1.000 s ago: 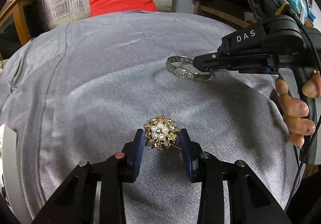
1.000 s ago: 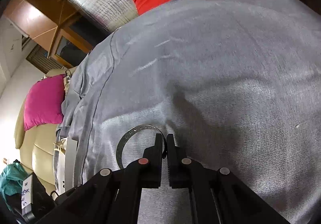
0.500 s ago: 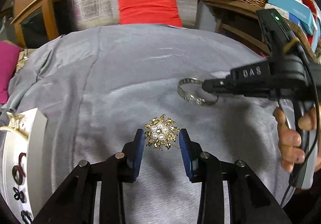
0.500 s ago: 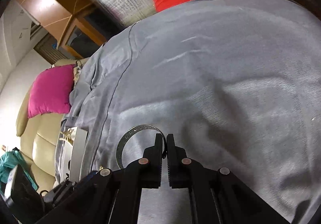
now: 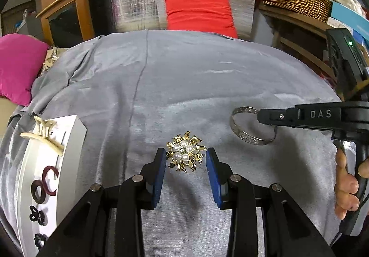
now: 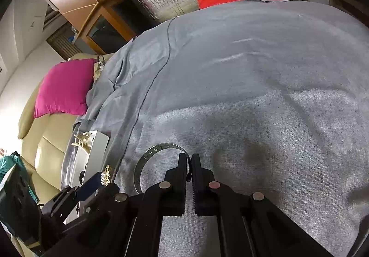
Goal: Organize jewelry
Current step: 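Carry the gold pearl brooch and silver bangle over the white tray with both tools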
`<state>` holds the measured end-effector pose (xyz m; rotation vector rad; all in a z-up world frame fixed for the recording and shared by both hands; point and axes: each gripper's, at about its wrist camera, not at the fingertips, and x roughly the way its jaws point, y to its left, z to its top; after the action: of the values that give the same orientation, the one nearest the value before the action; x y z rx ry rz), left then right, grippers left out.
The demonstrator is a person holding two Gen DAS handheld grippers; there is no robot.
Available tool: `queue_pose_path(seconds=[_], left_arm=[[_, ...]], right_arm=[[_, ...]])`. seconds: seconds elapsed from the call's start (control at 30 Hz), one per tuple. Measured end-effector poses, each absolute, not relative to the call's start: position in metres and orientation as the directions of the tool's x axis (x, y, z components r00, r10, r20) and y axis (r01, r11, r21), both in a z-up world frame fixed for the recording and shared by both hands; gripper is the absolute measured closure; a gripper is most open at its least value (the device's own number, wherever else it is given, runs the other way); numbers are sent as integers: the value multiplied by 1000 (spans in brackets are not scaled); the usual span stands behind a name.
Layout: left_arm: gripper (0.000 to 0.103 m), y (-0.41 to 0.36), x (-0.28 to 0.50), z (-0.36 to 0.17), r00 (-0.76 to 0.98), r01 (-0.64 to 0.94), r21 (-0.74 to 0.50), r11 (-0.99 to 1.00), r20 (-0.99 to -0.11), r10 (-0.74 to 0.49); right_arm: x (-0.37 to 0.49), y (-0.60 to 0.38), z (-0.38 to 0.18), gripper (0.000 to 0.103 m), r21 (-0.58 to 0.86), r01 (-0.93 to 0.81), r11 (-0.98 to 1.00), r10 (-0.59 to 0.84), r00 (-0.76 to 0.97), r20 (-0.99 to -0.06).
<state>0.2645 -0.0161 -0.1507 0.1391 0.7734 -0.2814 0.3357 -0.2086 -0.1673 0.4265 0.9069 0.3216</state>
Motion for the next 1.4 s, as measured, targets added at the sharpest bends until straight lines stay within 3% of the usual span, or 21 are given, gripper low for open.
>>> queue_pose_path(seconds=[0.97, 1.4], left_arm=[[66, 6, 252, -146, 717, 205, 87, 975, -691, -89], [66, 22, 216, -132, 755, 152, 96, 984, -653, -53]], right_arm=[[322, -185, -161, 98, 464, -135, 876, 453, 564, -690], [285, -165, -136, 98, 482, -183, 857, 486, 599, -636]])
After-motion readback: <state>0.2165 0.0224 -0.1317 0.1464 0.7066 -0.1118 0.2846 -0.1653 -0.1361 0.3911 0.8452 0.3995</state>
